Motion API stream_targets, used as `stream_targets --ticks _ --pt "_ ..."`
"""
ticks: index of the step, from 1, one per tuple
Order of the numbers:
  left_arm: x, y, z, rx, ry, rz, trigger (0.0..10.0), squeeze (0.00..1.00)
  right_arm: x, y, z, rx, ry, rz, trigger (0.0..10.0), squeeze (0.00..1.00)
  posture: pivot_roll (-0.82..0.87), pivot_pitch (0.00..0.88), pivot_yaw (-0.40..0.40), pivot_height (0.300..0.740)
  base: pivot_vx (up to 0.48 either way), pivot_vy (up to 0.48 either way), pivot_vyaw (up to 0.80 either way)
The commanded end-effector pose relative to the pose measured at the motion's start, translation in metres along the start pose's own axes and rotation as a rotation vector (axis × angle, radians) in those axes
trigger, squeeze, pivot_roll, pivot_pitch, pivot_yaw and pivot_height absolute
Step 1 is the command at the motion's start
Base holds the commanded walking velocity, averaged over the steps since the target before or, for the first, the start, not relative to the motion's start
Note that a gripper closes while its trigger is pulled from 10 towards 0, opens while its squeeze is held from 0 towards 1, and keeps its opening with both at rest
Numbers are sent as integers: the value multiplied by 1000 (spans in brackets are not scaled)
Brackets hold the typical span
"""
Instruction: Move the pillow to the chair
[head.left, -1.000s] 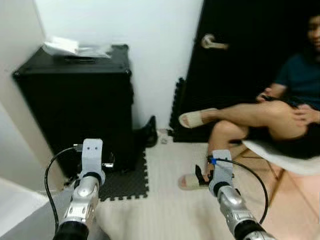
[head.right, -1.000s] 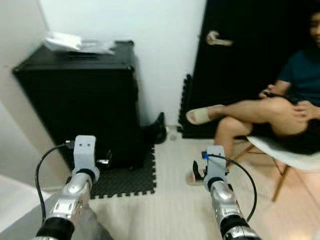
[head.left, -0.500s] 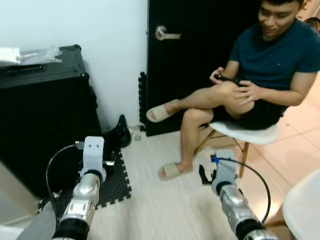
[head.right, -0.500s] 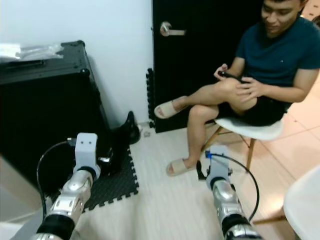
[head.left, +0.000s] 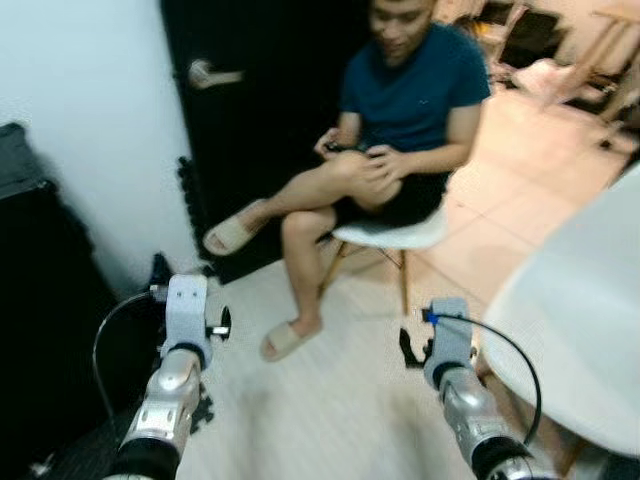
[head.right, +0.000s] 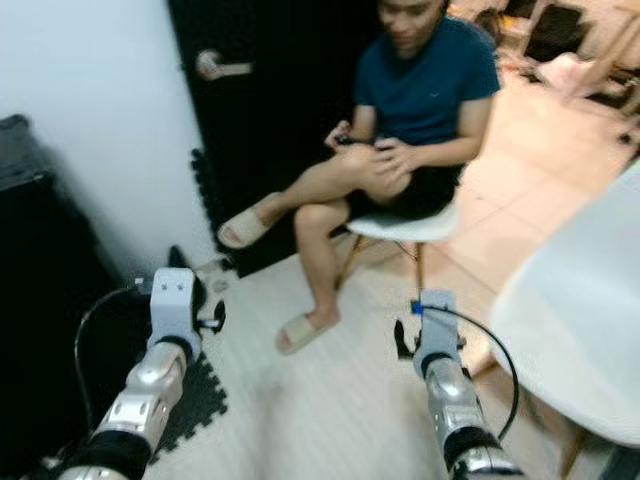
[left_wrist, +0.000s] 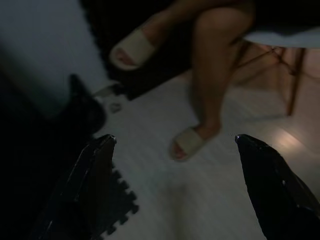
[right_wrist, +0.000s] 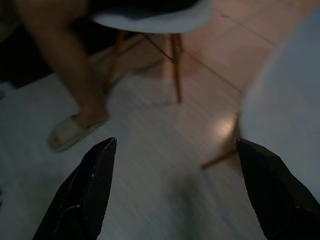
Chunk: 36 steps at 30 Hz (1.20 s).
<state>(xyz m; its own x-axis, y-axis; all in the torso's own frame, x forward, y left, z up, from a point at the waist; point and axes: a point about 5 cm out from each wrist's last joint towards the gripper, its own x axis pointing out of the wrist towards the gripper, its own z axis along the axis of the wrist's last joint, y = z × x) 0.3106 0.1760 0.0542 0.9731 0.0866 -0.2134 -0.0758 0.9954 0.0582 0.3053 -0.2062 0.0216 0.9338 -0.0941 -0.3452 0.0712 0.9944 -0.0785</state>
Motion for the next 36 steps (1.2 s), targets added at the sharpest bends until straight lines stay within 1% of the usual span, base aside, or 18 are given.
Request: stream_targets --ticks 1,3,5,8,12,16,19,27,32,36 --pt "-1 0 -5 6 27 -1 10000 0 -2 1 -5 -1 17 -2 10000 0 -23 50 -14 740 0 0 -800" --pt "-1 0 -5 5 27 -1 10000 0 -2 0 -5 -1 17 -3 10000 0 -22 51 -14 740 0 0 -800" --pt "-1 0 -6 30 26 -6 10000 0 -1 -1 -4 -3 18 -7 10000 0 -20 53 -17 740 0 0 -800" --pt "-2 -1 -7 39 25 -9 10000 0 -1 -1 -5 -4 18 -8 10000 0 -20 54 -17 740 0 0 -800" --pt "-2 -2 -9 10 49 -10 10000 0 -1 1 -5 -3 19 -10 10000 0 -18 53 -18 740 0 0 -800" --pt "-3 -2 -9 22 39 -13 10000 0 -1 2 -4 7 7 -23 10000 0 -18 49 -19 740 0 0 -800" --pt "-3 -3 -11 37 53 -31 10000 0 -2 6 -4 10 6 -23 10000 0 -19 46 -18 740 0 0 -800" --pt "-5 -6 -18 30 93 -43 10000 0 -4 11 -11 9 36 -1 10000 0 -15 47 -14 740 0 0 -800" --pt "-7 -3 -21 41 97 -23 10000 0 -5 18 -16 -7 59 37 10000 0 -8 53 -14 740 0 0 -800" --pt "-8 0 -22 43 102 -14 10000 0 -4 21 -14 -12 56 53 10000 0 -6 64 -7 740 0 0 -800"
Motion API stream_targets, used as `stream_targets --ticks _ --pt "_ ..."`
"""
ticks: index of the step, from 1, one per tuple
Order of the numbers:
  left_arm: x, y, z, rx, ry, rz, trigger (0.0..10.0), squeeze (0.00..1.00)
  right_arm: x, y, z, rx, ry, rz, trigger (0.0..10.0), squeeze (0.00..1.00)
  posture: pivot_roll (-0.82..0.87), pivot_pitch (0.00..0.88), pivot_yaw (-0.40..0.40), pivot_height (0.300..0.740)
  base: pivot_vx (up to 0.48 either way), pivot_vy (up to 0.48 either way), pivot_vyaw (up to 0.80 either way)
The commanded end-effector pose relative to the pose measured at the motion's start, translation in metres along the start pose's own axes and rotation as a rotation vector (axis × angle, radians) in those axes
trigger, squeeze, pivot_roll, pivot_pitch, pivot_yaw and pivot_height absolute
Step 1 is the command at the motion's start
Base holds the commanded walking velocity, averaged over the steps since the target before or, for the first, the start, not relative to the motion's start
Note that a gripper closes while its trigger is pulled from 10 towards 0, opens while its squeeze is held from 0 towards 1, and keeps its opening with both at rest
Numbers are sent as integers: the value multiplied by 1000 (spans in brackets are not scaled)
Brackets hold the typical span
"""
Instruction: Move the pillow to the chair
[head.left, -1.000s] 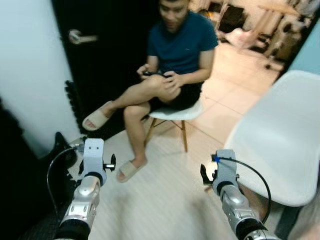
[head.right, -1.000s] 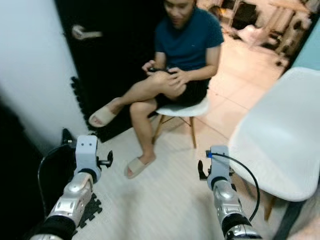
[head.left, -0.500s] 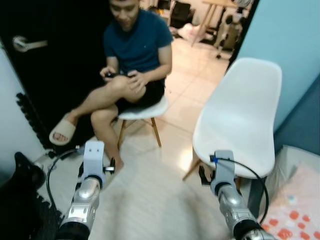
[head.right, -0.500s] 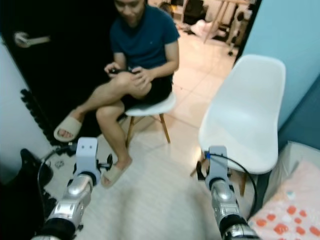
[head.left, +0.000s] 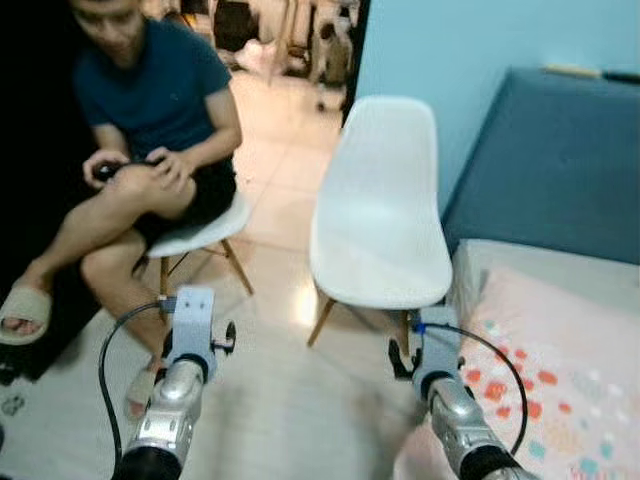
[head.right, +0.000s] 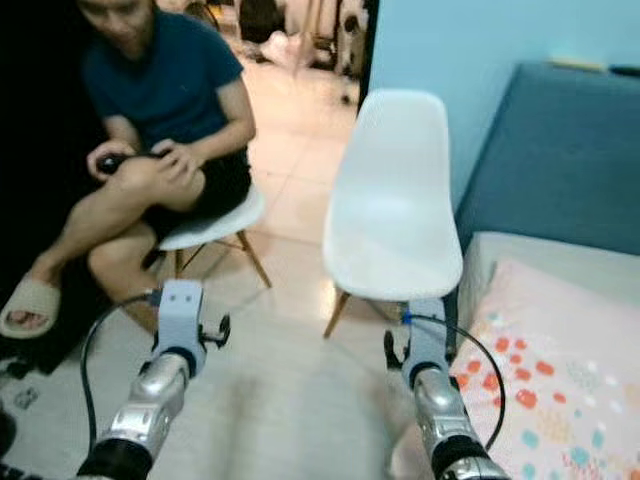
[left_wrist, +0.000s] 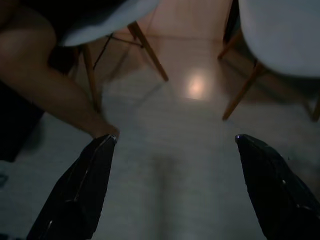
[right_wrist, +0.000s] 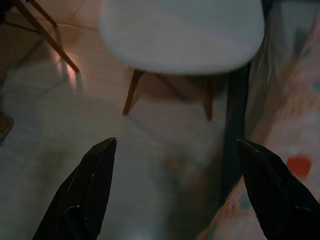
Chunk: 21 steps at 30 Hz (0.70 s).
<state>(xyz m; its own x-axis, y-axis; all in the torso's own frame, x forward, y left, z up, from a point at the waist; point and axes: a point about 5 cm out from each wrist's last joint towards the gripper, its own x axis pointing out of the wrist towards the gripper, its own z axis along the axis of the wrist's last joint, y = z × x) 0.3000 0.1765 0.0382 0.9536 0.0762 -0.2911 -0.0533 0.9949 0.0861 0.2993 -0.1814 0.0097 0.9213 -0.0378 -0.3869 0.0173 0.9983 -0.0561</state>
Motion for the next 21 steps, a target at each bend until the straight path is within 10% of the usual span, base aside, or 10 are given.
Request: stream_targets --ticks 1,9,21 --pt "-1 0 -5 10 24 1 10000 0 0 -4 -2 -12 17 -4 10000 0 -6 64 -7 740 0 0 -800" --pt "-1 6 0 0 -1 30 10000 0 1 3 1 5 11 57 10000 0 1 61 -11 740 0 0 -800" --pt "0 2 10 -59 -59 44 10000 0 0 23 1 -107 0 213 10000 0 -7 62 -39 740 21 0 0"
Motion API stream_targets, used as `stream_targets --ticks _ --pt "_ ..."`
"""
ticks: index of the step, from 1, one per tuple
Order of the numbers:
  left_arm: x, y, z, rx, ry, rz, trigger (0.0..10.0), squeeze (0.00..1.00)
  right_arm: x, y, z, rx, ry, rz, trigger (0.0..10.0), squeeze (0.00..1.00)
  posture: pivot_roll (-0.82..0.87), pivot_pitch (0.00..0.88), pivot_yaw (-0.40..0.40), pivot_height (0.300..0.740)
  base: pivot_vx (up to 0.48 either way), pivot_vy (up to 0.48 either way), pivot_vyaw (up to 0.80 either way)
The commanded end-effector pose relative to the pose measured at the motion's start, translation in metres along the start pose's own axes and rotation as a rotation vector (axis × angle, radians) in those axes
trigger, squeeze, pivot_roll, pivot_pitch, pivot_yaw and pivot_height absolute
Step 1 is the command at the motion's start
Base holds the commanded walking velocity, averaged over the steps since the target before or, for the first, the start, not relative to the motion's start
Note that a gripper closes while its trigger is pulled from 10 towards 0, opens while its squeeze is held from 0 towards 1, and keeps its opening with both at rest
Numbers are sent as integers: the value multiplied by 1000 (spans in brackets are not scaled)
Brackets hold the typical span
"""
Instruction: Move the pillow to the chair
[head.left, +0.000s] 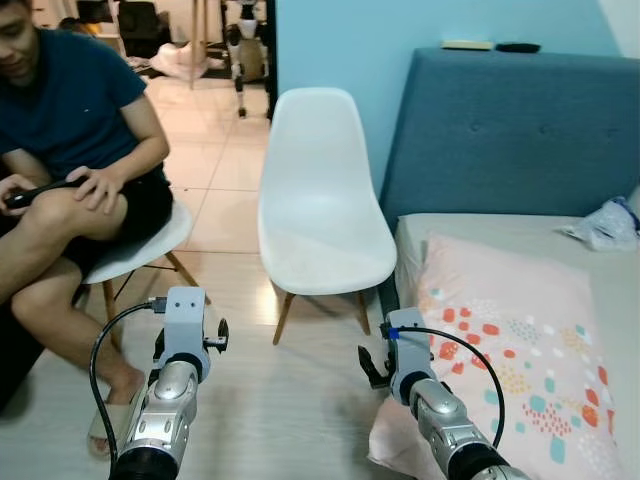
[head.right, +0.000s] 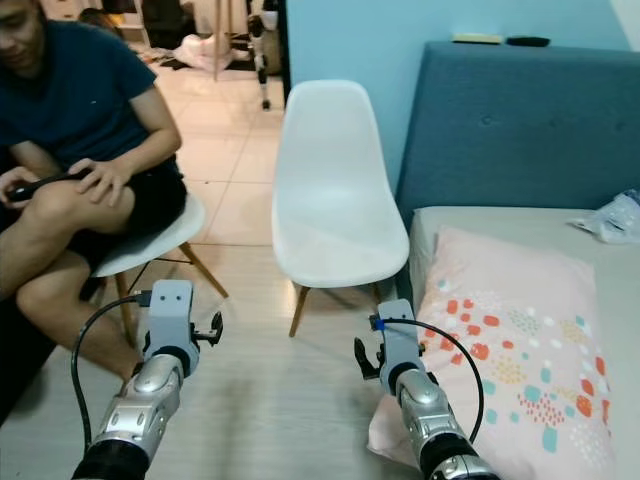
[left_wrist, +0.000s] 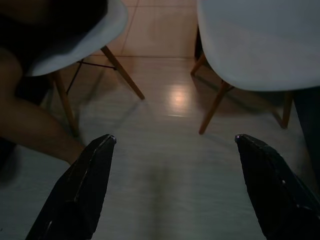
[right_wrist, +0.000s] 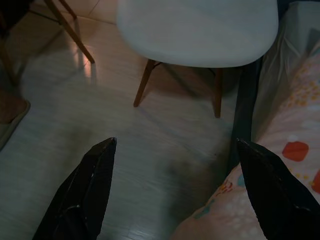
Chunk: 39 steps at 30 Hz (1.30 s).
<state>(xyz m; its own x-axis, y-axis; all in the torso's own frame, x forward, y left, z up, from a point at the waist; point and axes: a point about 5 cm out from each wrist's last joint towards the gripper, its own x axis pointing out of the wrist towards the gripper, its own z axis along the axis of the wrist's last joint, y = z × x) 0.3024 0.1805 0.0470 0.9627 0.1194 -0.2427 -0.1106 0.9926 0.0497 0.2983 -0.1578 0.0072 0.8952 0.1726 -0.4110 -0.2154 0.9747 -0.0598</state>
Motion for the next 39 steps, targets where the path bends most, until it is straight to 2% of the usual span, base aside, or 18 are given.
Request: stream_targets --ticks 1,19,27,39 --pt "-1 -3 0 -15 -12 4 10000 0 1 -2 4 -12 -12 -4 10000 0 -14 60 -41 740 266 0 0" --pt "2 -4 4 -33 -22 6 10000 0 2 -8 11 -14 -42 -14 10000 0 -18 51 -41 740 308 0 0" --pt "4 -3 5 -27 -24 0 10000 0 0 -13 9 21 -42 -52 10000 0 -21 47 -29 740 319 0 0" --pt "5 -5 6 -20 -21 -16 10000 0 -3 -12 2 35 -33 -73 10000 0 -30 47 -13 740 313 0 0"
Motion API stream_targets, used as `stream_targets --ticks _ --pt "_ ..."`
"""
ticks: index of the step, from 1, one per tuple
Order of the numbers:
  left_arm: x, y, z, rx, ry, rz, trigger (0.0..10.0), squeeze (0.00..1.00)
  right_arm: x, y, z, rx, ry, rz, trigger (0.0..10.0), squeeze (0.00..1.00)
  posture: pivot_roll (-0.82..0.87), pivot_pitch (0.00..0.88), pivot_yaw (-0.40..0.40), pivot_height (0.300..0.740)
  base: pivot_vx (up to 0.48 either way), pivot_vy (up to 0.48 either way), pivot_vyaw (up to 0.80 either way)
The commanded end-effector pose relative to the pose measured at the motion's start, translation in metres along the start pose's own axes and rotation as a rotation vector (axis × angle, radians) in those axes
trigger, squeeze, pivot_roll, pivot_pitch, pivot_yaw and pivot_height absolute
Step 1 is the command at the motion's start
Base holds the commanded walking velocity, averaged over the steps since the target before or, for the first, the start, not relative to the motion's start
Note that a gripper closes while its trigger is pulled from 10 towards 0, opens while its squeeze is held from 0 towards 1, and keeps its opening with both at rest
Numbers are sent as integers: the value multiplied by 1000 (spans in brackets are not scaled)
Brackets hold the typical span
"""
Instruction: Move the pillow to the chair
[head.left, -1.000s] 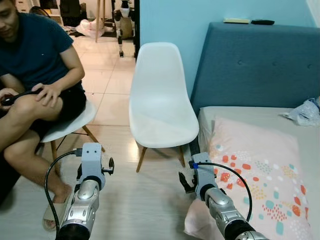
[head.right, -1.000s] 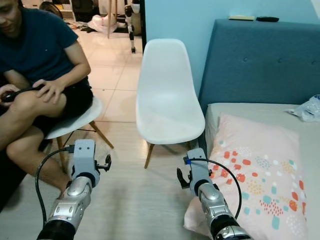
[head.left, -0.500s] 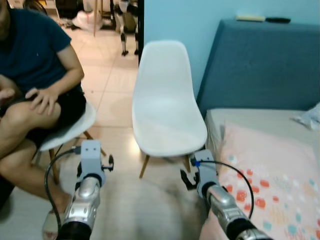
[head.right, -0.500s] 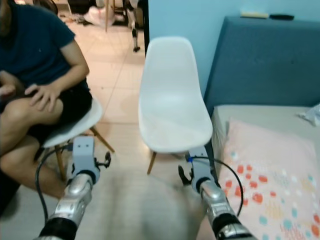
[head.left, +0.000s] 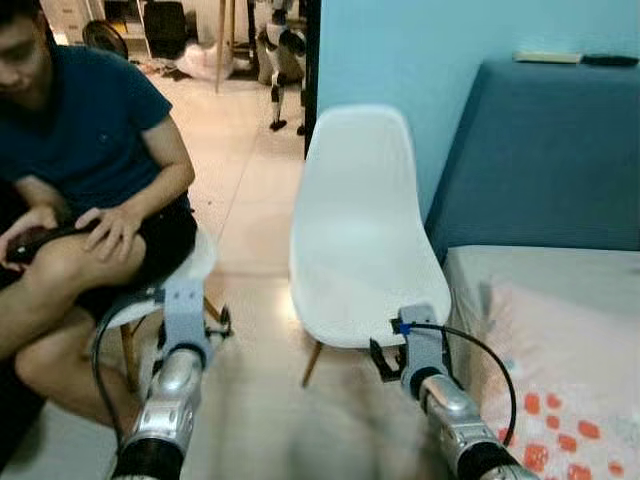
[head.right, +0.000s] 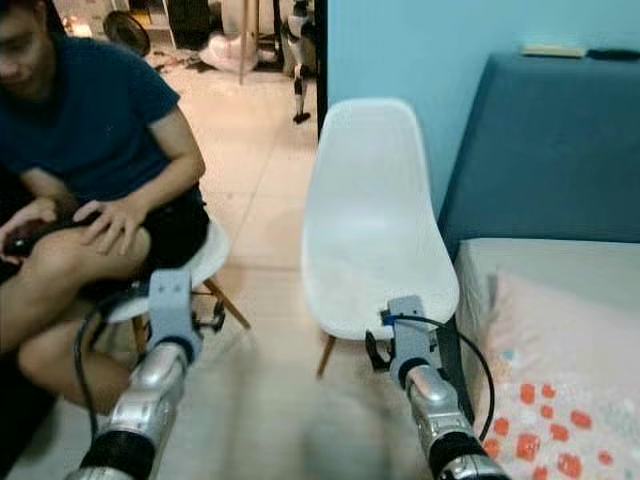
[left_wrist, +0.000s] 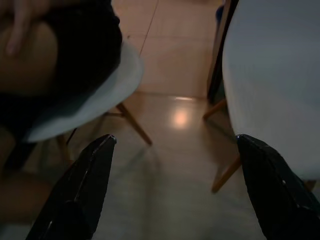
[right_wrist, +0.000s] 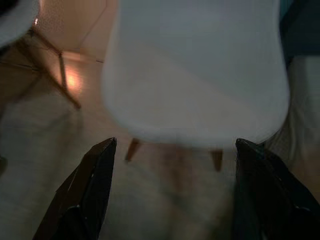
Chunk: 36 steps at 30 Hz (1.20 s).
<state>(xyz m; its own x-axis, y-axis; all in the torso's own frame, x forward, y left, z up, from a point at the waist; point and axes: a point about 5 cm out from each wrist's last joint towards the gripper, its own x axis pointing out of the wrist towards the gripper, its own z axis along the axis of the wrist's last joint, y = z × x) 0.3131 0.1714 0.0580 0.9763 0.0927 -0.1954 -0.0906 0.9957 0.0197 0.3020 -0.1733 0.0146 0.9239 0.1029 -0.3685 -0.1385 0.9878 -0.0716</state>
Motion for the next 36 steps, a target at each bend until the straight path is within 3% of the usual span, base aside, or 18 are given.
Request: stream_targets --ticks 1,9,21,23,36 --pt "-2 5 -7 5 29 9 10000 0 -1 4 -4 18 9 0 10000 0 -30 47 -13 740 304 0 0" --pt "-1 -3 -10 31 53 -27 10000 0 -2 2 -4 11 12 -9 10000 0 -28 48 -15 740 110 0 0" --pt "-2 -2 -11 37 41 -19 10000 0 -1 5 -6 -7 23 3 10000 0 -30 42 -19 740 0 0 0" --pt "-2 -2 -11 33 42 -13 10000 0 -1 3 -7 30 37 -11 10000 0 -34 35 -26 740 0 0 -800" --pt "-3 -6 -15 30 57 -18 10000 0 0 0 -4 28 28 -38 10000 0 -31 12 -40 740 0 0 -800"
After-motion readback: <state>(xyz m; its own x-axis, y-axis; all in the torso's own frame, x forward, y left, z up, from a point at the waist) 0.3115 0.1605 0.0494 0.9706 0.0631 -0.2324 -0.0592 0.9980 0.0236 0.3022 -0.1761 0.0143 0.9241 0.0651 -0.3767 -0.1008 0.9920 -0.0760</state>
